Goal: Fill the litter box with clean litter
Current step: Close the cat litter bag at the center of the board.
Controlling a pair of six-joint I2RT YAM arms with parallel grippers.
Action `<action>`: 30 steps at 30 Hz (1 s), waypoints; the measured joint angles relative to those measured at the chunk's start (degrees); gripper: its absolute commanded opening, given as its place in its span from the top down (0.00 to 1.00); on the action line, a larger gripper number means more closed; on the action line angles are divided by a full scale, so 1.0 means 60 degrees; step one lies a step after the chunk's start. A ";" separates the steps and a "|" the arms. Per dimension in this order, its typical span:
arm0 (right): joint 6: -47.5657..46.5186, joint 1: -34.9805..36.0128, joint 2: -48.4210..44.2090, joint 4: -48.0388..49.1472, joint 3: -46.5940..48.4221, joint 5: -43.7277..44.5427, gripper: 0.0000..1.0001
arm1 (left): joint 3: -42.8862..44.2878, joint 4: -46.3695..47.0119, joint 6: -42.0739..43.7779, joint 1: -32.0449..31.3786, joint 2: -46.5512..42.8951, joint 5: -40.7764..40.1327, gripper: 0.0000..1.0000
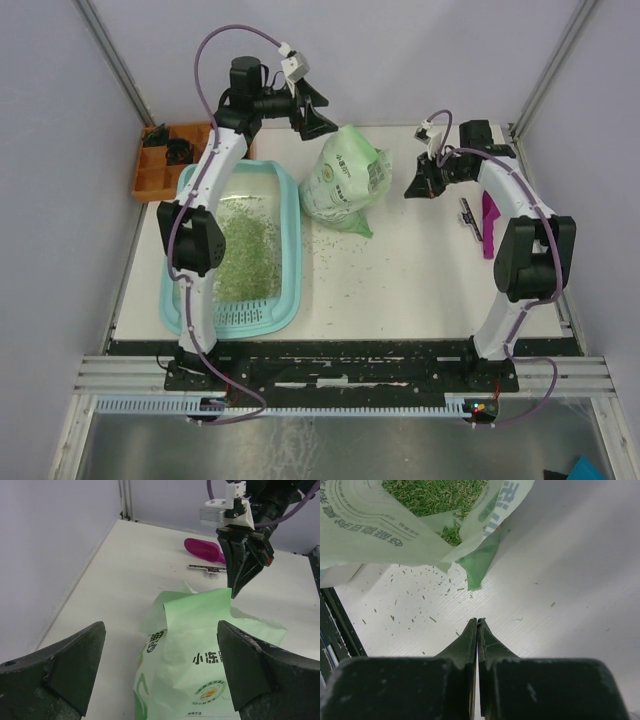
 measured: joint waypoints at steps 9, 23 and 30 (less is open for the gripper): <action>0.0011 0.0000 0.0277 -0.0080 0.0295 0.0138 0.95 | -0.0022 0.0470 -0.0619 -0.0157 0.0834 0.0492 0.00; 0.0543 -0.0066 0.0648 -0.0131 0.0765 0.0138 0.95 | -0.1494 0.1235 -0.1078 -0.0321 0.0991 0.1060 0.07; 0.0812 -0.0084 0.0648 -0.0131 0.0765 0.0142 0.95 | -0.2160 0.3421 -0.2575 -0.0408 0.0998 0.1701 0.96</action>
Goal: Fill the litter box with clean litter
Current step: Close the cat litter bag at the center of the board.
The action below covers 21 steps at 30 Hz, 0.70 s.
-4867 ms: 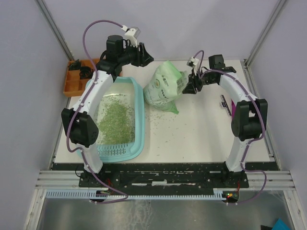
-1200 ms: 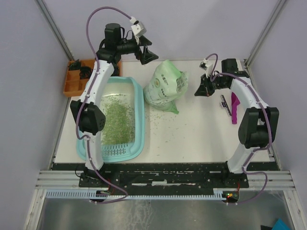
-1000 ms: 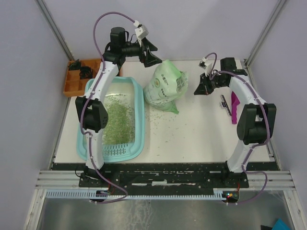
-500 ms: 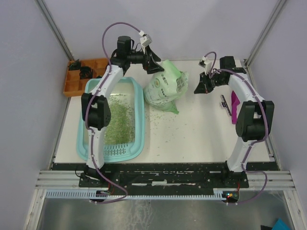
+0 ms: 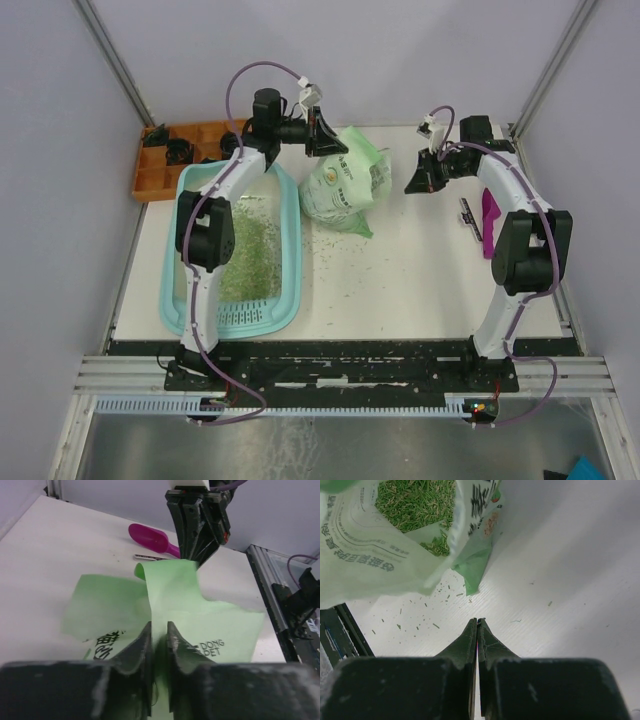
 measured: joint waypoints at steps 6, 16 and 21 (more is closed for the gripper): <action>0.0463 0.0000 -0.0004 0.0142 -0.0004 -0.0015 0.80 | -0.0823 0.1796 -0.0980 0.0011 -0.0040 0.0317 0.97; 0.1464 0.0000 -0.0390 0.0867 -0.0437 -0.0725 0.60 | -0.2186 0.2215 -0.1337 0.0561 -0.1177 -0.0033 0.97; 0.2408 0.0080 -0.0350 0.0783 0.0437 -0.0648 0.59 | -0.2710 0.2189 -0.1341 0.0856 -0.1676 -0.0299 0.97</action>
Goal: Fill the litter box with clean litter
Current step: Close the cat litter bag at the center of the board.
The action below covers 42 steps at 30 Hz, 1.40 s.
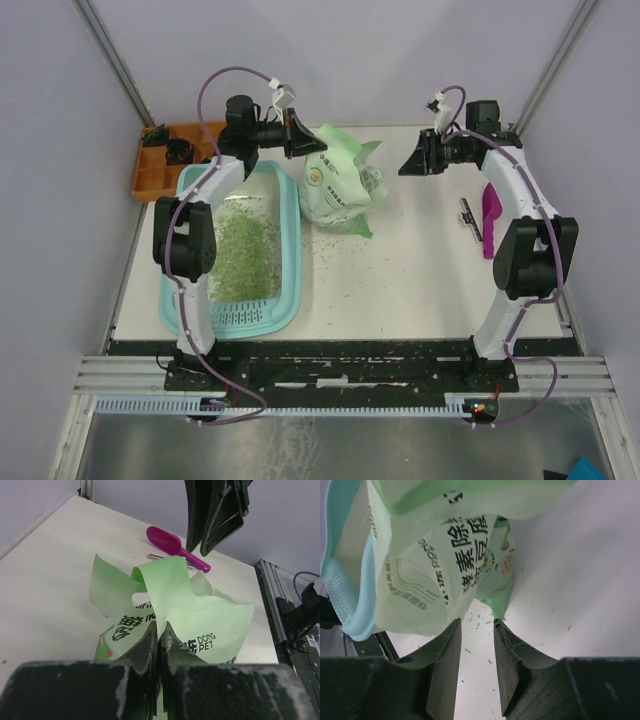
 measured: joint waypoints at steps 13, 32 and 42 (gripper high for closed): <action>-0.0484 0.1716 -0.0004 -0.0725 0.0586 0.1253 0.59 | -0.1224 0.0164 0.0004 -0.0026 -0.0936 -0.0867 0.97; -0.0911 0.2393 -0.1188 0.0532 -0.1996 0.4564 0.98 | -0.1752 0.0208 -0.0004 -0.0080 -0.1566 -0.2393 0.97; -0.1348 0.2441 -0.2160 0.0124 -0.1344 0.7031 0.98 | -0.1606 0.0495 -0.0372 -0.0667 -0.1570 -0.3231 0.97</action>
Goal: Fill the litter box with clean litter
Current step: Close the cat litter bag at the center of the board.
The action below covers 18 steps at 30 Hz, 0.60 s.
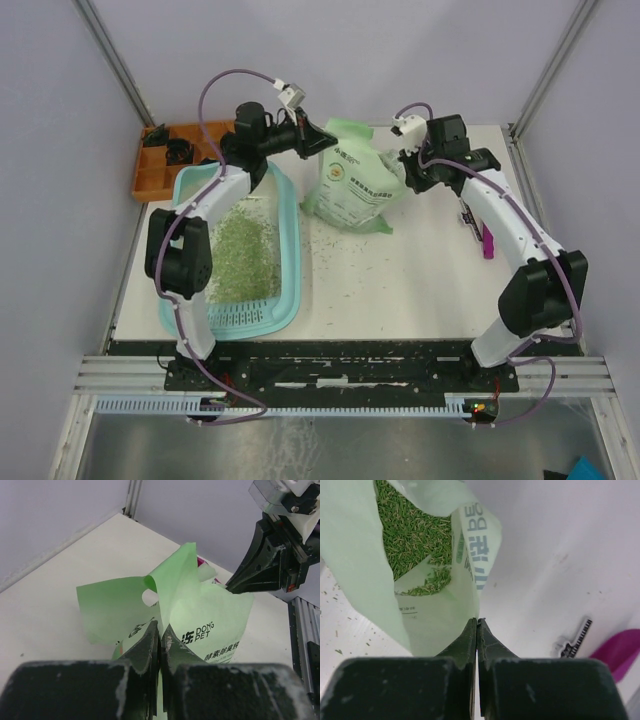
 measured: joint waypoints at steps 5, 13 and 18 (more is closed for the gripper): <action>-0.1038 -0.0211 -0.0991 -0.0900 -0.0047 0.0532 0.98 | 0.0335 -0.0160 0.0160 -0.0816 0.0000 -0.0248 0.97; -0.2841 -0.1978 -0.4382 -0.1384 -0.2397 0.0219 0.98 | -0.0597 0.1235 -0.0178 -0.1162 -0.0036 -0.0557 0.97; -0.3264 -0.2477 -0.5129 -0.1541 -0.3850 -0.0619 0.98 | -0.1661 0.3399 -0.1111 -0.1100 -0.0055 -0.1220 0.97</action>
